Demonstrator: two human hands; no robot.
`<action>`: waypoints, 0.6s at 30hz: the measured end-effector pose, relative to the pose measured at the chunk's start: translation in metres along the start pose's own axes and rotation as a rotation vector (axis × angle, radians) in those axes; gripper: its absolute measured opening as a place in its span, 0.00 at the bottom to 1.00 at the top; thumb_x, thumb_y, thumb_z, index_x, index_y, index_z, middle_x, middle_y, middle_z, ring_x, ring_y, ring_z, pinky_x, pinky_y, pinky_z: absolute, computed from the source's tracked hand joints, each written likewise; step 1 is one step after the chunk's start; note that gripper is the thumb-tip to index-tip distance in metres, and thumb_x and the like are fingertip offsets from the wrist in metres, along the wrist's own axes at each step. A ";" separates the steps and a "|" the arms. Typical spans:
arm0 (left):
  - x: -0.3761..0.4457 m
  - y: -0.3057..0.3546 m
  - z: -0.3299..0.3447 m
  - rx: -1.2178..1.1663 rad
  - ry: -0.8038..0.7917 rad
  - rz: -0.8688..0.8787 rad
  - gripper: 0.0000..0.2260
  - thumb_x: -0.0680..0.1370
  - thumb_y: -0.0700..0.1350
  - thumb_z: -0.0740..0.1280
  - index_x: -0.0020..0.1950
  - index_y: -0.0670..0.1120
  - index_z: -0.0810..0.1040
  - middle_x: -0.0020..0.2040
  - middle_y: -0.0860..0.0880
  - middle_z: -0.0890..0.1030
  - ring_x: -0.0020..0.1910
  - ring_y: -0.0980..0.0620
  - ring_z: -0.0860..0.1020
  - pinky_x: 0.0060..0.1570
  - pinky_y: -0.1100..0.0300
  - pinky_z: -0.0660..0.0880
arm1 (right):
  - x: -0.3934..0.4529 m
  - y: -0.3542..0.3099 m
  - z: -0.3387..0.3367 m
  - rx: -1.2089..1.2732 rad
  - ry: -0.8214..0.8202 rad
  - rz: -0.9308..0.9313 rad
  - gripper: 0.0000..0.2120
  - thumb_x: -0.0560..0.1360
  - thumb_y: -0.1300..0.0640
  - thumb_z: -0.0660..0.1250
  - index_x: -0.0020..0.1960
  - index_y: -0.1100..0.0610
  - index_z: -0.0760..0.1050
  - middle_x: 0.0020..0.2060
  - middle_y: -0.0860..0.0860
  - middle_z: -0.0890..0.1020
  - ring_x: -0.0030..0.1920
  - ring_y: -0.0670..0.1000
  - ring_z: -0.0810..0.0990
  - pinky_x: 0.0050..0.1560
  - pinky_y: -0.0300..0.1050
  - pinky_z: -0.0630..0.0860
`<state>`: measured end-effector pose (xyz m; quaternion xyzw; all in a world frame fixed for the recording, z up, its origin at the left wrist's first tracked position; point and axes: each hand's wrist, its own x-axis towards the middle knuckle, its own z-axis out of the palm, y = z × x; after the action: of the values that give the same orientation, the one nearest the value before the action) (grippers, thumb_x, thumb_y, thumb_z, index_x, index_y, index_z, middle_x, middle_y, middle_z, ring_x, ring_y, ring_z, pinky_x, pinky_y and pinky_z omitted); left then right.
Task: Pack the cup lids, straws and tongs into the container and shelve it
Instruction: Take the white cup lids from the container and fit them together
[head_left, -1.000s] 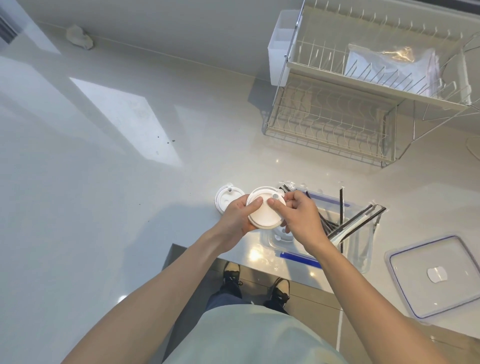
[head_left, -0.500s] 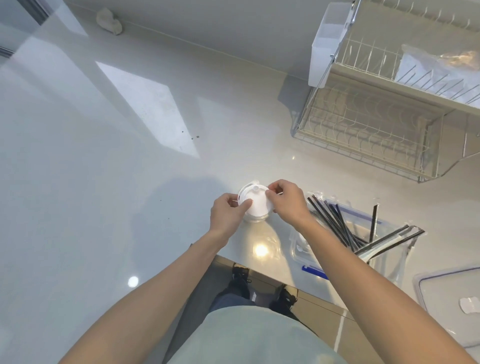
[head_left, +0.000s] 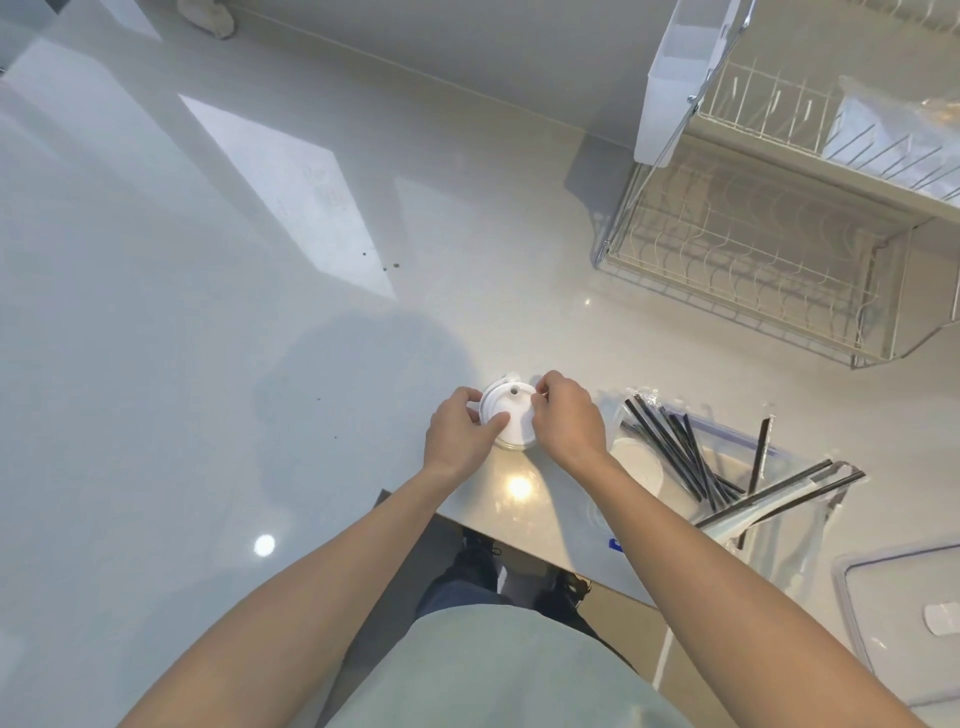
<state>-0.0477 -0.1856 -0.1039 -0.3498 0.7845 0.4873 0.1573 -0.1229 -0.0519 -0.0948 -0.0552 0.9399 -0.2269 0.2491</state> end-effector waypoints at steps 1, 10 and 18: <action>-0.001 0.002 0.000 0.050 0.000 0.001 0.22 0.76 0.54 0.72 0.67 0.49 0.73 0.59 0.48 0.79 0.52 0.50 0.79 0.49 0.56 0.75 | -0.002 -0.002 -0.001 -0.034 -0.002 -0.013 0.11 0.82 0.59 0.59 0.61 0.58 0.75 0.57 0.57 0.80 0.56 0.60 0.79 0.52 0.53 0.74; -0.035 0.069 0.040 0.050 0.006 0.630 0.08 0.78 0.46 0.71 0.56 0.48 0.81 0.49 0.52 0.80 0.45 0.57 0.80 0.50 0.57 0.79 | -0.067 0.047 -0.061 0.117 0.432 -0.098 0.06 0.82 0.55 0.63 0.48 0.55 0.77 0.38 0.47 0.81 0.36 0.48 0.78 0.35 0.46 0.75; -0.046 0.102 0.105 0.819 -0.293 0.829 0.12 0.76 0.36 0.64 0.59 0.42 0.78 0.56 0.44 0.80 0.54 0.42 0.80 0.45 0.52 0.74 | -0.084 0.135 -0.066 0.074 -0.053 0.309 0.10 0.78 0.55 0.65 0.45 0.62 0.79 0.41 0.56 0.84 0.43 0.60 0.83 0.46 0.52 0.79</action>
<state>-0.0969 -0.0466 -0.0603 0.1452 0.9496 0.2092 0.1826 -0.0810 0.1132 -0.0678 0.0936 0.9212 -0.2189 0.3078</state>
